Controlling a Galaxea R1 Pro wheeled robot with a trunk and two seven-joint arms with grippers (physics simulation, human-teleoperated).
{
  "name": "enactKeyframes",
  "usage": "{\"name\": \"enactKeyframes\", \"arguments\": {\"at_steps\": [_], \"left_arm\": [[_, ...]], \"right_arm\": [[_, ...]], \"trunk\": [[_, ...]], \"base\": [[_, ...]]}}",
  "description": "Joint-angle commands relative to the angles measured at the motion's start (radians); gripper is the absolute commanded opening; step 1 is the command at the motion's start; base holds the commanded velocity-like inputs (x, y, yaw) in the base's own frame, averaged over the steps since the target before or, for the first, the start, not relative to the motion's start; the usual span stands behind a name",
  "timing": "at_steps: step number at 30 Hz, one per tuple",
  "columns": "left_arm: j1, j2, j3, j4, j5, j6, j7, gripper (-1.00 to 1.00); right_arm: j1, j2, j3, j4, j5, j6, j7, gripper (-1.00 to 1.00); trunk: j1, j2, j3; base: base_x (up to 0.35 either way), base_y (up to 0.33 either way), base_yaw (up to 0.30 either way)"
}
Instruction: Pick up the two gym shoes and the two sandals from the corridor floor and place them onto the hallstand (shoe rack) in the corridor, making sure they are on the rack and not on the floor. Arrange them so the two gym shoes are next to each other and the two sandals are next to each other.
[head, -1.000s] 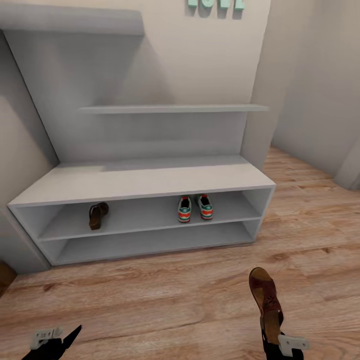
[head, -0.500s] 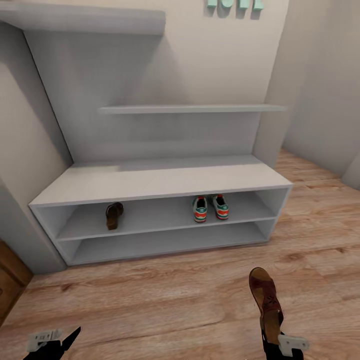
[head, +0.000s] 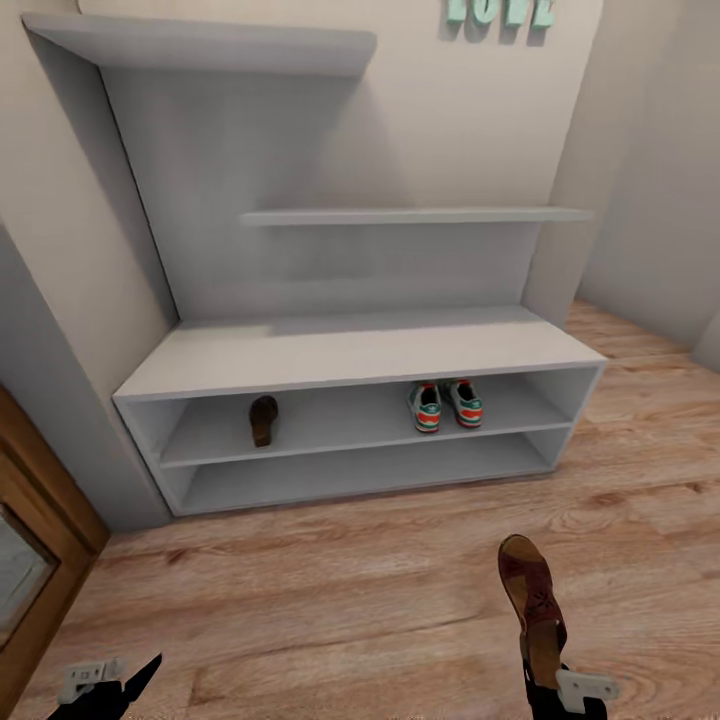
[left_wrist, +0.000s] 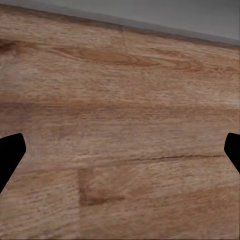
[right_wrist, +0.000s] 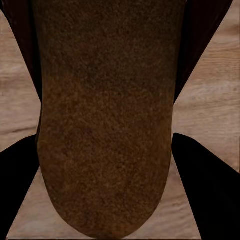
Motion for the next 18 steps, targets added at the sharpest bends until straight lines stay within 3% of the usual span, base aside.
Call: {"name": "enactKeyframes", "arguments": {"at_steps": [1, 6, 18], "left_arm": [[-0.001, 0.0, 0.001, 0.002, 0.005, -0.001, -0.006, 1.0], [-0.001, -0.002, -0.001, 0.001, 0.002, -0.002, -0.006, 1.0], [-0.001, -0.007, -0.015, -0.001, -0.003, -0.002, -0.007, 1.0]], "right_arm": [[0.0, 0.0, -0.001, -0.001, 0.005, -0.002, -0.004, -1.0], [0.0, 0.001, -0.001, -0.001, 0.005, -0.002, -0.004, -1.0], [0.0, 0.003, -0.001, 0.0, 0.005, -0.002, -0.004, -1.0]], "trunk": [[-0.001, 0.0, -0.001], [-0.001, 0.0, -0.001], [-0.001, 0.0, -0.004]], "base": [[-0.185, 0.281, 0.0], [-0.153, 0.284, 0.058], [-0.029, 0.277, 0.209]]}}
